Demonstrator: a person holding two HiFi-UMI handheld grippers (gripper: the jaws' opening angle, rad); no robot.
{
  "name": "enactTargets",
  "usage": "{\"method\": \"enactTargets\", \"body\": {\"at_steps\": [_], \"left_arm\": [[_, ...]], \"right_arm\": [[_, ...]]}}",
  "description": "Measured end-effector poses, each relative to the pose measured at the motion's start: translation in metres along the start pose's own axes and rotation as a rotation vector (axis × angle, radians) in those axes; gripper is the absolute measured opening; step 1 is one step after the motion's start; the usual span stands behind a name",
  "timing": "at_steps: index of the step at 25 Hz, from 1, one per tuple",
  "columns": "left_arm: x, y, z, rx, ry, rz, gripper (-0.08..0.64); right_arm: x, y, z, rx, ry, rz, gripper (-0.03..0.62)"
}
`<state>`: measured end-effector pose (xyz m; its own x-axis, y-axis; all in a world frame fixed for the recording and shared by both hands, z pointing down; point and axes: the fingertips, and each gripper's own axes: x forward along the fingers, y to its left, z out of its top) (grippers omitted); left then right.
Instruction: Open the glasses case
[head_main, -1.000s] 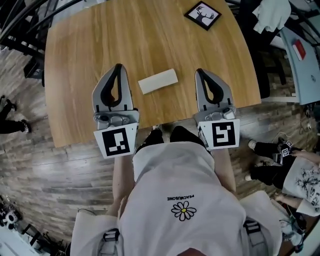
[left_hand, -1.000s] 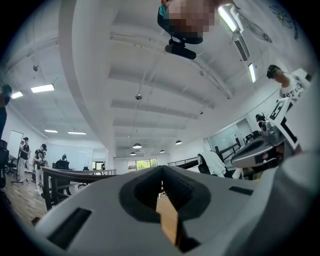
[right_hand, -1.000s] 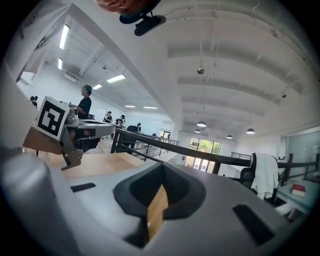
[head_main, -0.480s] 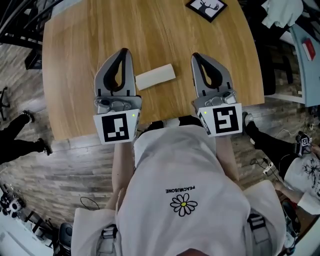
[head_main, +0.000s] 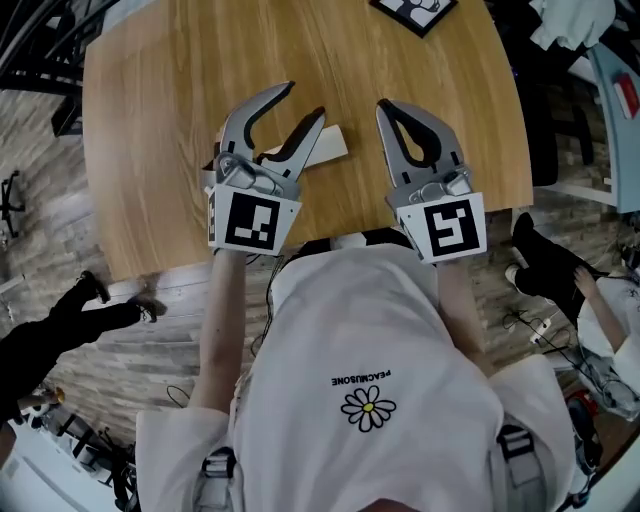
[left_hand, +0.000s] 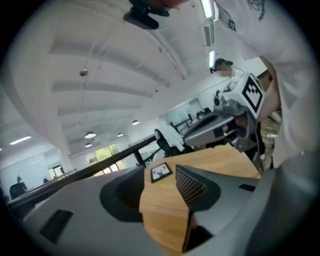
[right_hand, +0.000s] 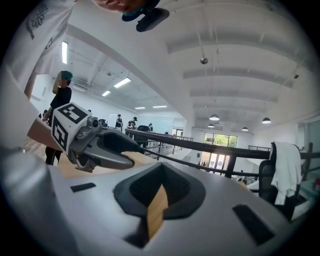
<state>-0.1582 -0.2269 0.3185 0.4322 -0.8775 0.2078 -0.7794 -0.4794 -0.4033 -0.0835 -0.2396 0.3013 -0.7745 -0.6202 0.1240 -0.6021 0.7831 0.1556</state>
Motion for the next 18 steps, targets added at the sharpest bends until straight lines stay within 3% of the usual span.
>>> {"method": "enactTargets", "body": {"at_steps": [2,6,8,10,13,18], "left_arm": [[0.012,-0.030,-0.027,0.017,0.098,-0.151,0.218],[0.021,-0.093,-0.085,-0.038,0.366,-0.496,0.261],[0.020,-0.116,-0.110,-0.020,0.472,-0.603,0.273],[0.022,-0.131,-0.131,-0.001,0.531,-0.653,0.273],[0.026,-0.143,-0.156,-0.005,0.601,-0.665,0.273],[0.034,-0.151,-0.180,0.010,0.690,-0.621,0.284]], "right_arm": [[-0.002,0.001,-0.007,-0.004,0.021,0.013,0.008],[-0.013,-0.005,-0.025,0.009,0.062,0.000,0.008],[-0.018,-0.005,-0.036,0.022,0.092,0.003,0.006],[-0.021,-0.003,-0.054,0.007,0.133,0.023,0.008],[-0.029,0.004,-0.086,-0.083,0.226,0.065,0.008],[-0.046,0.000,-0.115,0.033,0.254,0.040,0.008]]}}
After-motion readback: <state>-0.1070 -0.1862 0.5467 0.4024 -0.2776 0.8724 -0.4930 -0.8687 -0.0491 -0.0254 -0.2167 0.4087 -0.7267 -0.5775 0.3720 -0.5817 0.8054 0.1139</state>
